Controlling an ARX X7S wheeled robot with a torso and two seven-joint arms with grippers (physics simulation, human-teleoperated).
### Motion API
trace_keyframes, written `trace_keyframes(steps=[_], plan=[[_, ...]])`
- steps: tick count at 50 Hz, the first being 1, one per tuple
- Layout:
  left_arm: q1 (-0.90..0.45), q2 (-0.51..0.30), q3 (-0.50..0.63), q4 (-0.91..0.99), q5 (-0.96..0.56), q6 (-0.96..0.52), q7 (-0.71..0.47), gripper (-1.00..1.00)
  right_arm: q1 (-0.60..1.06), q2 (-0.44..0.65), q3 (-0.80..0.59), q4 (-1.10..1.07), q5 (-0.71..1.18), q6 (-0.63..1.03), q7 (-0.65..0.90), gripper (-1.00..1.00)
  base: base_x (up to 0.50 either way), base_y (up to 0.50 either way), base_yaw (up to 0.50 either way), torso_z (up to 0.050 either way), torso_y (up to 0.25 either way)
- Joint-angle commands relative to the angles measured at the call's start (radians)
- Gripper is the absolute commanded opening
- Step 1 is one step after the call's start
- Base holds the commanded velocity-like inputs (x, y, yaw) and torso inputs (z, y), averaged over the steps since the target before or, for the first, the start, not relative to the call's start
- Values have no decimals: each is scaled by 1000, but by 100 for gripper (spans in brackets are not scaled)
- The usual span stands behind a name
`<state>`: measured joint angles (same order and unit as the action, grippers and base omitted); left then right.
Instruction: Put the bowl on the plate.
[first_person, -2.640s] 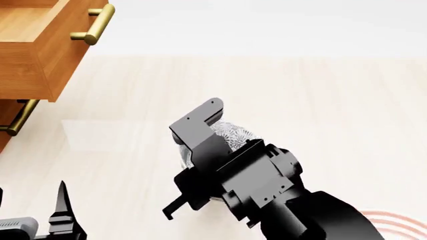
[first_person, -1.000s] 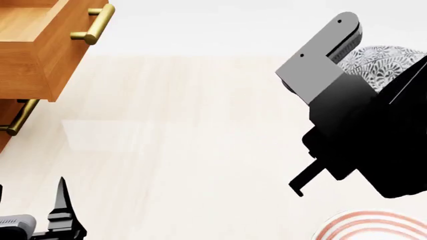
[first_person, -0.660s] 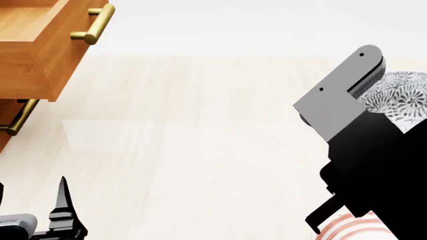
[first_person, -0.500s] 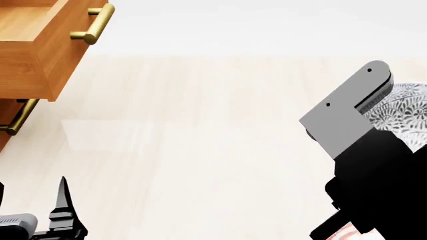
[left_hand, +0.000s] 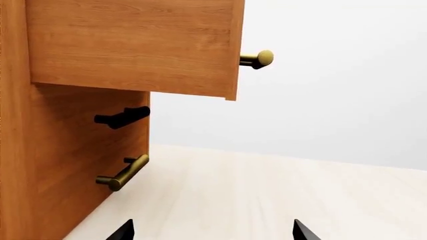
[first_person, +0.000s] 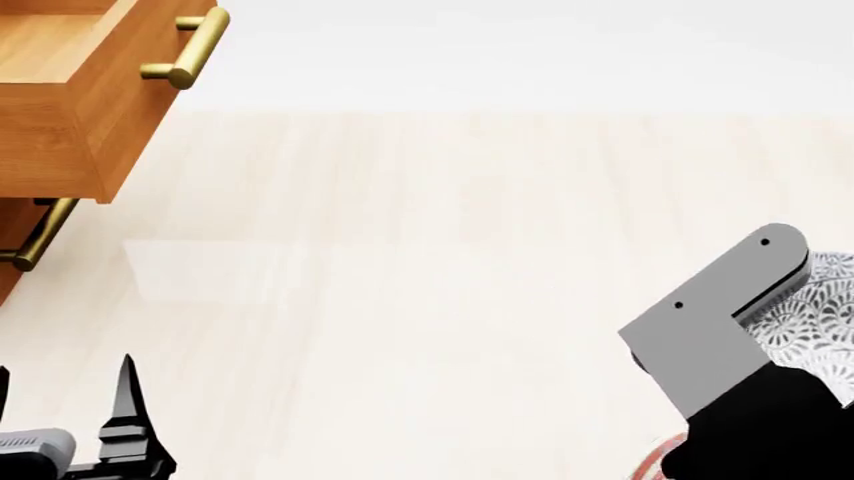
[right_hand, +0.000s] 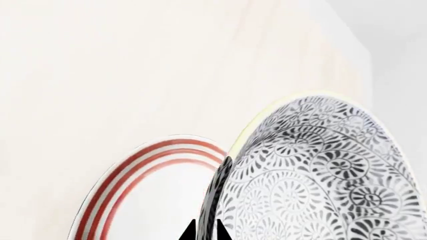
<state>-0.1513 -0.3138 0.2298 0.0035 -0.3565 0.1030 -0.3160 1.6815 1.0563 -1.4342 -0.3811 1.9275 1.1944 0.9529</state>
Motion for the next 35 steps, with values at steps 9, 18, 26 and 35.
trace_keyframes(steps=[9, 18, 26, 35], plan=[[-2, -3, 7, 3, -3, -2, -3, 100, -66, 96, 2, -97, -11, -81, 38, -100, 0, 0, 0, 0, 0], [0, -7, 9, 10, -2, -5, -8, 100, -100, 129, 6, -118, -48, -120, 8, -100, 0, 0, 0, 0, 0], [-3, -6, 13, 8, -3, -5, -9, 100, -122, 147, 10, -118, -88, -151, -26, -100, 0, 0, 0, 0, 0], [-3, -8, 14, 8, -4, -5, -10, 100, -158, 132, 4, -90, -147, -184, -75, -100, 0, 0, 0, 0, 1]])
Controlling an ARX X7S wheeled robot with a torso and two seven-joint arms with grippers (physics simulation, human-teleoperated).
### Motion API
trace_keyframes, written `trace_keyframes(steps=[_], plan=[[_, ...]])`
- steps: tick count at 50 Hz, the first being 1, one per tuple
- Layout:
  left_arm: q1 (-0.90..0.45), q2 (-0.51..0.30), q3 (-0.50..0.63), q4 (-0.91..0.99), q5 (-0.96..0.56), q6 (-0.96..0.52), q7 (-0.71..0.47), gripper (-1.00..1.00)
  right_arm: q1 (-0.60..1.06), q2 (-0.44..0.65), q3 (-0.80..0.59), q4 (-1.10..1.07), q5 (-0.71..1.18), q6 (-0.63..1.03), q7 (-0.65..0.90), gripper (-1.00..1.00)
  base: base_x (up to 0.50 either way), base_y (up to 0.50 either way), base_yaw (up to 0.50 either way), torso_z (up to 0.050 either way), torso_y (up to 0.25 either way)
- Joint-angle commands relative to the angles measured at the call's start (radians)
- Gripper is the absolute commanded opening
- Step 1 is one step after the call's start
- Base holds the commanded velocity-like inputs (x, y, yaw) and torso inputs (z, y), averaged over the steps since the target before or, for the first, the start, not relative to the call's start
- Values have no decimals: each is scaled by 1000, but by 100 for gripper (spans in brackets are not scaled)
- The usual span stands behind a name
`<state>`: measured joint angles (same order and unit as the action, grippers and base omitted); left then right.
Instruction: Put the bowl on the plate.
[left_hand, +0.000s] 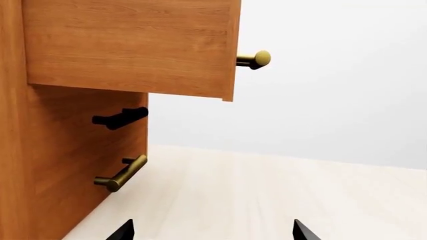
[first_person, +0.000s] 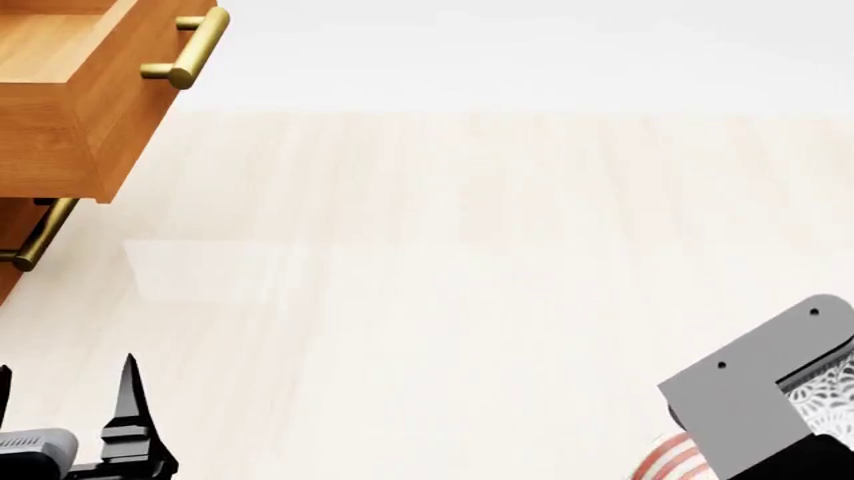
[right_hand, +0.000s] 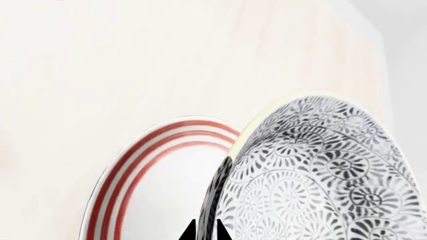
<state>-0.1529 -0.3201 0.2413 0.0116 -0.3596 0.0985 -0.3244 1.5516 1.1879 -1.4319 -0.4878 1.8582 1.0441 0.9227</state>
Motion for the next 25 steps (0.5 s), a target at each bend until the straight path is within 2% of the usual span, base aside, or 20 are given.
trace_keyframes(steps=[1, 25], plan=[[-2, -2, 3, 0, -2, -1, -2, 100, -32, -3, 1, 21, -83, -38, -50, -100, 0, 0, 0, 0, 0], [-5, -1, 7, -22, -2, 14, -2, 100, -121, 0, -26, 47, -145, -104, -100, -100, 0, 0, 0, 0, 0]])
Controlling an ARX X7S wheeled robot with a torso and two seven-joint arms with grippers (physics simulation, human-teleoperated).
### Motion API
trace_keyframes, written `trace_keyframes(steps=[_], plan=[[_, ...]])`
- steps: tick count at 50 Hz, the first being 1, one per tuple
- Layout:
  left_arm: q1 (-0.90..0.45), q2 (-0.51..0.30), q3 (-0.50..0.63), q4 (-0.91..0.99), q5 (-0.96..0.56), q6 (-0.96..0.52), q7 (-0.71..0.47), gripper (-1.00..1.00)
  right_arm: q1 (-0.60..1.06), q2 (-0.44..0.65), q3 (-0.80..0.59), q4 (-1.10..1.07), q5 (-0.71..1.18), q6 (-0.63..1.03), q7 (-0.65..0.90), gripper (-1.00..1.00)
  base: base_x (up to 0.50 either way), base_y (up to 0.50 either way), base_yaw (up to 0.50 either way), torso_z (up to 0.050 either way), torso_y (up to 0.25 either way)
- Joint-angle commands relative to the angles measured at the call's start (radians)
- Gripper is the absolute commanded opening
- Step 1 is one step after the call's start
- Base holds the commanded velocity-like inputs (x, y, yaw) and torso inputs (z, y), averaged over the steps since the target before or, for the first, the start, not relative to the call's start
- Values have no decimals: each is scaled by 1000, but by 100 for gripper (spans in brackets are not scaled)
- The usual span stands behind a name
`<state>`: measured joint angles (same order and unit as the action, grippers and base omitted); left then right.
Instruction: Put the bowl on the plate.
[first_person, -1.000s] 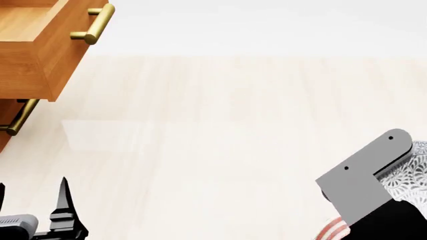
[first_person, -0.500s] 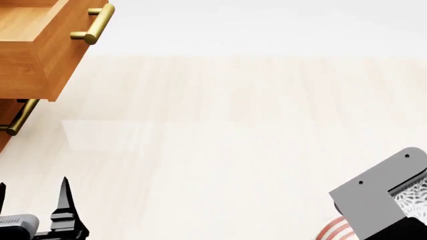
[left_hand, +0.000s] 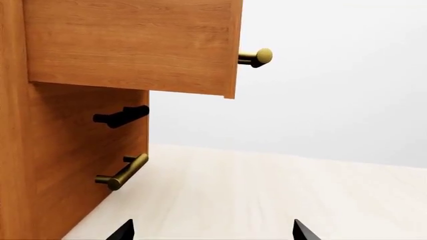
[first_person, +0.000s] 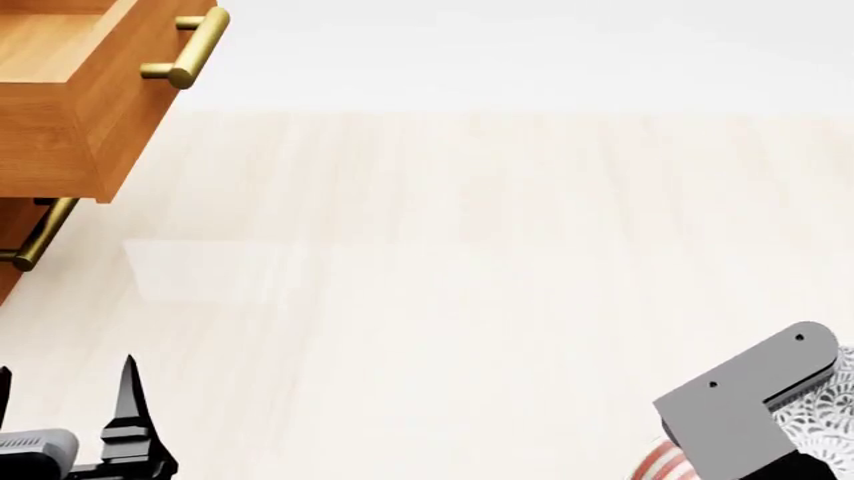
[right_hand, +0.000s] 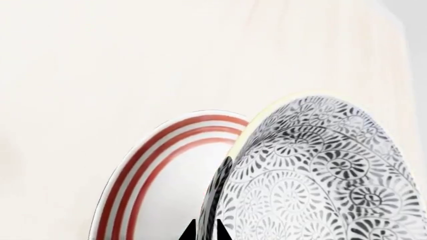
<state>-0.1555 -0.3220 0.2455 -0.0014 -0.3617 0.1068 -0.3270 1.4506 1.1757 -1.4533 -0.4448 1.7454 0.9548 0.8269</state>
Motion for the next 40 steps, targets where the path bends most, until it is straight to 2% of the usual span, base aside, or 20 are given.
trace_keyframes(steps=[1, 40], plan=[[-2, 1, 3, -12, 2, 8, 0, 100, -19, 16, -4, 2, -29, -12, -5, -100, 0, 0, 0, 0, 0], [1, -5, 11, -6, -6, 9, -8, 100, -59, 21, -6, 10, -61, -55, -35, -100, 0, 0, 0, 0, 0]])
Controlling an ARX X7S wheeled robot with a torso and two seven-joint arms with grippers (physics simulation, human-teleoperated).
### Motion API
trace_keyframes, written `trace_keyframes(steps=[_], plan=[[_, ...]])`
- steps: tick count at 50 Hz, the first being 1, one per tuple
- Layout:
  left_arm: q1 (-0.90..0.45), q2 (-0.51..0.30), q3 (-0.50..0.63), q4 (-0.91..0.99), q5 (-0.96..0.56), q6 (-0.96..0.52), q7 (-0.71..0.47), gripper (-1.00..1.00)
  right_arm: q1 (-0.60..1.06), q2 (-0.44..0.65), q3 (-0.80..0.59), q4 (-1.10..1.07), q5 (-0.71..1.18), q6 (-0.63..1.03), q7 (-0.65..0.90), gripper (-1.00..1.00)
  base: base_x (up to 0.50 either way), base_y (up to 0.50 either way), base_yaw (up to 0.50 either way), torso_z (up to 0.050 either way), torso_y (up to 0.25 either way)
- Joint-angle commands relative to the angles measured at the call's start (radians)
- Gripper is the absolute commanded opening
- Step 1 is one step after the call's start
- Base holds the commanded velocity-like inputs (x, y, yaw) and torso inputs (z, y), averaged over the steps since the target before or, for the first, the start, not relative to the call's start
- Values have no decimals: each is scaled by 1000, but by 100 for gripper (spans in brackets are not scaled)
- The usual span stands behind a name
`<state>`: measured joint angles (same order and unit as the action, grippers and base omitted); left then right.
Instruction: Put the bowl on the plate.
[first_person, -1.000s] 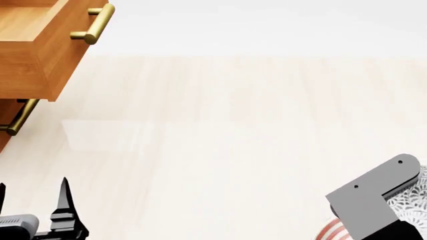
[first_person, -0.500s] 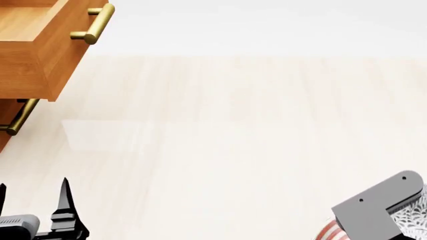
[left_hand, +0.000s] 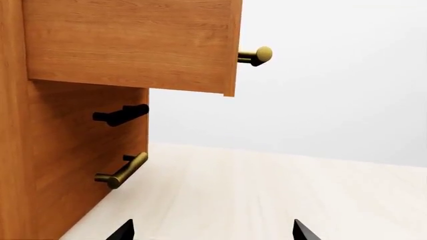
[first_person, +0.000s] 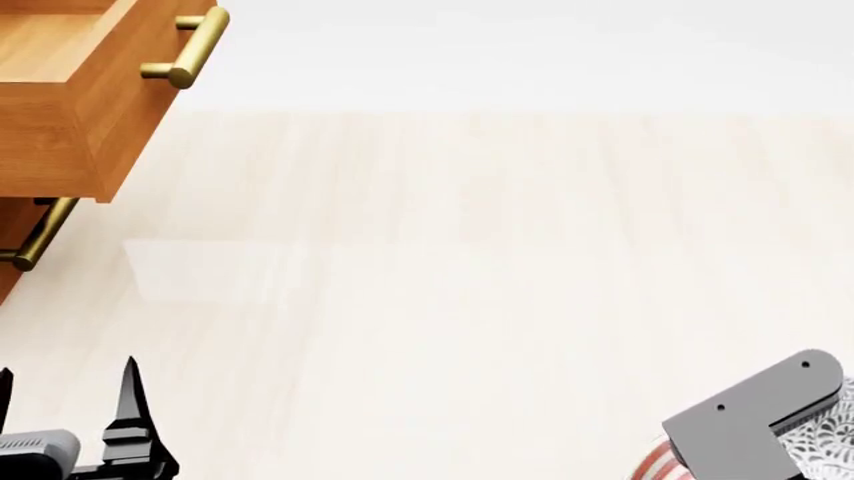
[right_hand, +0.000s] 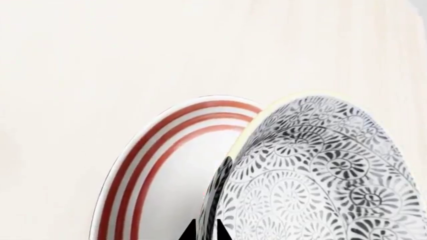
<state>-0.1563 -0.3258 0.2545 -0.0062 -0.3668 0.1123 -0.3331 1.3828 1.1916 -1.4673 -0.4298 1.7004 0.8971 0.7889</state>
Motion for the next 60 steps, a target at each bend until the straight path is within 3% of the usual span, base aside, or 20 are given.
trace_keyframes(steps=[1, 15, 16, 60], plan=[[2, -1, 2, 1, -2, 2, -2, 100, 8, 6, 7, -6, -17, 2, 3, -100, 0, 0, 0, 0, 0], [3, -4, 3, -1, -4, 5, -5, 100, -5, -8, 1, 9, -34, -2, -4, -100, 0, 0, 0, 0, 1], [3, -5, 3, 1, -5, 3, -5, 100, -6, -10, 0, 10, -32, -1, -1, 100, 0, 0, 0, 0, 0], [14, -18, 7, 26, -14, 6, -16, 100, 22, 38, 86, -105, -39, -119, -76, 100, 0, 0, 0, 0, 0]])
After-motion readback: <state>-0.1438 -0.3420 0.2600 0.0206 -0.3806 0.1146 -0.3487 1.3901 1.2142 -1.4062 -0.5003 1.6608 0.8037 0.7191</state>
